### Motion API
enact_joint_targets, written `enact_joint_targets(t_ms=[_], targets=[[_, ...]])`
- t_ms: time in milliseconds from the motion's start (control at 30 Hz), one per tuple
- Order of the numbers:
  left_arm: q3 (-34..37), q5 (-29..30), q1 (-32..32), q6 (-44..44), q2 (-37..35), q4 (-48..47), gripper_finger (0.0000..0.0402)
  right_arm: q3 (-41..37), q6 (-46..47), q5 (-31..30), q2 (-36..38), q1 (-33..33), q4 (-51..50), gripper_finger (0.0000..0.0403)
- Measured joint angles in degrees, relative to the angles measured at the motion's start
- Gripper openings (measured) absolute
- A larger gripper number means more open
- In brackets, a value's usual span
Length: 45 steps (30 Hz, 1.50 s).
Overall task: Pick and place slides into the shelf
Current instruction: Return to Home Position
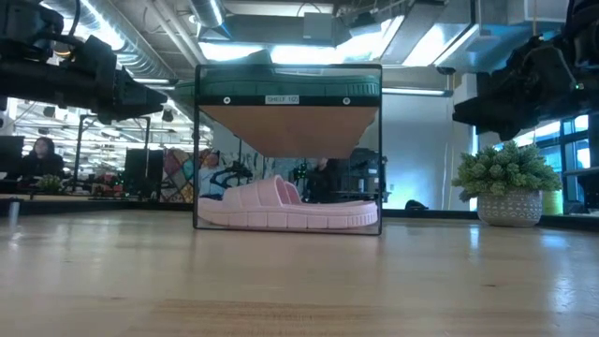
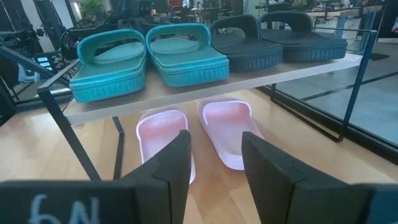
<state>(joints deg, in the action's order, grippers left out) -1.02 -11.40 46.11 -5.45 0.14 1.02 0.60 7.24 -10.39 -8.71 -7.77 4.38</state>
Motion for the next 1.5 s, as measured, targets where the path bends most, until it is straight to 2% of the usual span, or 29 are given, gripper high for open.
enact_joint_targets(t_ms=[700,1067,1500], targets=[[0.0,0.0,0.0,0.0,0.0,0.0,0.0216,0.0,-1.3,-0.1,0.4,0.6,0.0,0.0142],[0.0,0.0,0.0,0.0,0.0,0.0,0.0216,0.0,-0.2,-0.1,8.7,-0.5,-2.0,0.0142],[0.0,0.0,0.0,0.0,0.0,0.0,0.0216,0.1,-1.5,1.0,8.6,-0.5,-2.2,0.0142]])
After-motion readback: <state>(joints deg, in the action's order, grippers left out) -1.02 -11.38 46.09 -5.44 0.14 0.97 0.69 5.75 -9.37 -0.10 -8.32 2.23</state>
